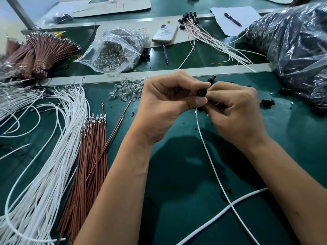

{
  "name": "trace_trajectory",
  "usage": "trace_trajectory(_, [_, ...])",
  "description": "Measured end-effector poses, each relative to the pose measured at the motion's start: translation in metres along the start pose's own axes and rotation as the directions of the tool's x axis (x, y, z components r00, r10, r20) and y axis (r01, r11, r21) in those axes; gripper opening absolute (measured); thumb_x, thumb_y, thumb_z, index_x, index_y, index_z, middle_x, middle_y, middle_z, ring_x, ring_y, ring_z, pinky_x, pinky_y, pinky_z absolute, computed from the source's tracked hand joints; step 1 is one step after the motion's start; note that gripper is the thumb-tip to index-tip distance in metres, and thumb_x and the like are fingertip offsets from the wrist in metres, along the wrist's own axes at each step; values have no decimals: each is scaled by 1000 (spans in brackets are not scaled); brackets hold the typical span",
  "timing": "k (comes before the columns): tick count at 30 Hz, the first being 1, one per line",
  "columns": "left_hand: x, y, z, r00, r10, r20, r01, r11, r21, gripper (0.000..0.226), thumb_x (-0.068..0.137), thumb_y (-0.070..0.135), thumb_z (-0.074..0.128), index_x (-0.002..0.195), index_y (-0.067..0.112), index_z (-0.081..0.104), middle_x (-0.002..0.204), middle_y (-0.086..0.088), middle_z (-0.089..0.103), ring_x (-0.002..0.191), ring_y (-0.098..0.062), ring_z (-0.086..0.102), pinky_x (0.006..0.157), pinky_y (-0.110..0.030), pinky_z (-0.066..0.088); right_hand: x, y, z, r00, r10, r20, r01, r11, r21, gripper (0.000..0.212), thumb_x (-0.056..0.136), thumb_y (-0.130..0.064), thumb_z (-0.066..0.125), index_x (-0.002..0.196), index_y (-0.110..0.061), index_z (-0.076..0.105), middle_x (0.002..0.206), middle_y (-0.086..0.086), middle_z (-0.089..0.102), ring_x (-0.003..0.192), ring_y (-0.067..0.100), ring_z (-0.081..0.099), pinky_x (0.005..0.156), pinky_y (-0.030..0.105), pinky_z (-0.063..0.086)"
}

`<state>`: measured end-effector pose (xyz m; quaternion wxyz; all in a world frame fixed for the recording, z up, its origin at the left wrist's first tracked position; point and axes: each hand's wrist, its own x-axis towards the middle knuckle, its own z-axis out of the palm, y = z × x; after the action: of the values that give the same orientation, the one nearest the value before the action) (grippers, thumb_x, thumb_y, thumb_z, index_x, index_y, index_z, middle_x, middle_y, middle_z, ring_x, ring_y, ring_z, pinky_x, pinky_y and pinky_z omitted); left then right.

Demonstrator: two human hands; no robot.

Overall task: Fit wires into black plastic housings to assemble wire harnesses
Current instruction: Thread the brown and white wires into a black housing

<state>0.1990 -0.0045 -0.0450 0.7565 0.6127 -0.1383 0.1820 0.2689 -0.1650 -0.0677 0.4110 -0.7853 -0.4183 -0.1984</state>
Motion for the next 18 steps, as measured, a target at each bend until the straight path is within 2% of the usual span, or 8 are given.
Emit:
trace_trajectory(3, [1, 0, 3, 1000, -6, -2, 6, 1000, -4, 36, 68, -17, 71, 98, 3, 67, 87, -14, 63, 80, -15, 65, 77, -24, 53, -1, 0, -1, 1000, 15, -19, -16, 1000, -24, 8, 91, -4, 74, 85, -3, 80, 79, 4, 68, 65, 15, 57, 65, 14, 39])
trace_trajectory(8, [1, -3, 2, 1000, 4, -12, -4, 1000, 3, 43, 71, -22, 69, 111, -8, 62, 93, -16, 64, 84, -22, 65, 82, -30, 55, 1, -4, -6, 998, -22, -58, 22, 1000, 3, 13, 92, -2, 72, 102, -3, 79, 90, 8, 70, 78, 21, 65, 69, 27, 51])
trace_trajectory(11, [0, -3, 1, 1000, -12, -21, 13, 1000, 16, 37, 71, -19, 71, 104, -5, 68, 92, -16, 65, 85, -23, 64, 82, -30, 54, 1, -5, -6, 994, -64, -85, 67, 997, 35, 9, 94, -3, 71, 97, 1, 79, 92, 10, 72, 80, 22, 68, 71, 32, 54])
trace_trajectory(14, [0, -5, 1, 998, -18, -56, 23, 996, 86, 36, 69, -13, 79, 101, 3, 72, 91, -17, 67, 87, -29, 61, 85, -39, 52, 0, -5, -5, 992, -70, -109, 71, 997, 5, 9, 94, -2, 71, 94, 1, 79, 90, 11, 73, 79, 24, 68, 72, 34, 54])
trace_trajectory(18, [1, -4, 2, 998, 12, -56, -6, 994, 111, 38, 69, -15, 80, 101, 3, 72, 81, -6, 71, 80, -23, 65, 79, -32, 55, 0, -5, -5, 990, -89, -113, 84, 995, -45, 8, 91, 1, 72, 92, 1, 79, 88, 12, 73, 79, 27, 68, 73, 33, 54])
